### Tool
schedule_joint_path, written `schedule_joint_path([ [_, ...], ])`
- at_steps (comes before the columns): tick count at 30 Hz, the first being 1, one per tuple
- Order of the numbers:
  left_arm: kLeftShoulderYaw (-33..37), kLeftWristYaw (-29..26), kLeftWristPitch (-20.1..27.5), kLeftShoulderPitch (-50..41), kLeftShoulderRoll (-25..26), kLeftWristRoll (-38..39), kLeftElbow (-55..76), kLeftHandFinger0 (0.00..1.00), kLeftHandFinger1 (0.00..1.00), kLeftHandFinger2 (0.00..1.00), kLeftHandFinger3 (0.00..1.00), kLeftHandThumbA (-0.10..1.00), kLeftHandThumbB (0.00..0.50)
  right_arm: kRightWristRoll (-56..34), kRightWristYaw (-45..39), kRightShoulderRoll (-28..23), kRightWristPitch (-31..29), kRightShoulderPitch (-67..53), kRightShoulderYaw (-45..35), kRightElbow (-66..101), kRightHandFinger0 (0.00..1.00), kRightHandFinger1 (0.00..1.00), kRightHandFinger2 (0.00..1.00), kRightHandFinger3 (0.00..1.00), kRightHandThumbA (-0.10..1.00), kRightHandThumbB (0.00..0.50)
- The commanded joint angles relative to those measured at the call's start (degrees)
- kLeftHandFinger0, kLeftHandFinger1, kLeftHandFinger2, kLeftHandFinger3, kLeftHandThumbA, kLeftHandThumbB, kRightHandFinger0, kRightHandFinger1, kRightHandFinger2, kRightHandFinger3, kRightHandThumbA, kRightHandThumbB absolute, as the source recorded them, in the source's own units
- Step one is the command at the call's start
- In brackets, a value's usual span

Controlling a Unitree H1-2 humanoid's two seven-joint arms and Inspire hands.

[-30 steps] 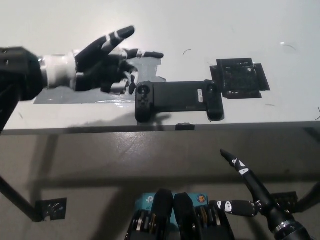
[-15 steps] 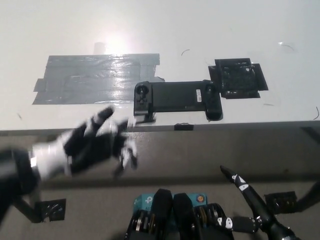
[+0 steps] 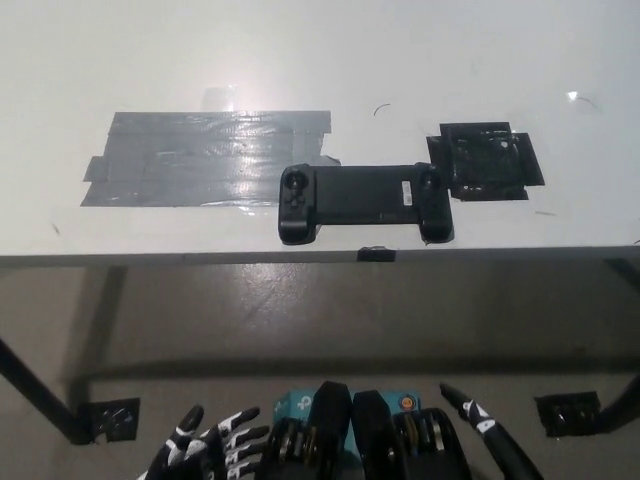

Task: A controller is being placed at the center of the desk near the left hand and the robot uses its left hand's index finger to press a button at the left area of the controller

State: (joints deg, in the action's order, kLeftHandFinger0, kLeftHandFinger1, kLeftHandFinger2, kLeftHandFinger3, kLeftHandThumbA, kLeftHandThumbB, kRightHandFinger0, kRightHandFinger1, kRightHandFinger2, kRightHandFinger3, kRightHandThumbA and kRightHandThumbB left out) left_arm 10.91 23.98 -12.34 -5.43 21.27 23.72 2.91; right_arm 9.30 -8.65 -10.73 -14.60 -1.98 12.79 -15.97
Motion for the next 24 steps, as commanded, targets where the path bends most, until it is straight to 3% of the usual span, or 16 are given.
schedule_joint_path([
  [1,-2.77,-2.63,17.06,-0.38,-1.24,-9.13,-5.75,1.0,1.0,1.0,1.0,1.0,0.385,0.03,1.47,0.98,-4.44,-1.35,-0.53,1.12,1.0,1.0,1.0,1.0,1.0,0.285],
  [5,-2.84,-2.89,18.56,-0.58,-1.88,-10.94,-7.18,1.0,1.0,1.0,1.0,1.0,0.398,0.15,1.37,1.03,-4.29,-1.76,-0.6,1.05,1.0,1.0,1.0,1.0,1.0,0.29],
  [13,-3.52,-3.86,22.59,-0.17,-2.34,-15.28,-8.76,1.0,1.0,1.0,1.0,1.0,0.377,0.44,1.38,1.0,-4.58,-0.84,-0.49,0.06,1.0,1.0,1.0,1.0,1.0,0.299],
  [24,-7.07,-9.32,28.87,2.7,-7.97,-19.53,-8.08,1.0,1.0,1.0,1.0,1.0,0.264,-0.29,1.7,0.82,-4.77,2.32,-1.86,-1.21,1.0,1.0,1.0,1.0,1.0,0.296],
])
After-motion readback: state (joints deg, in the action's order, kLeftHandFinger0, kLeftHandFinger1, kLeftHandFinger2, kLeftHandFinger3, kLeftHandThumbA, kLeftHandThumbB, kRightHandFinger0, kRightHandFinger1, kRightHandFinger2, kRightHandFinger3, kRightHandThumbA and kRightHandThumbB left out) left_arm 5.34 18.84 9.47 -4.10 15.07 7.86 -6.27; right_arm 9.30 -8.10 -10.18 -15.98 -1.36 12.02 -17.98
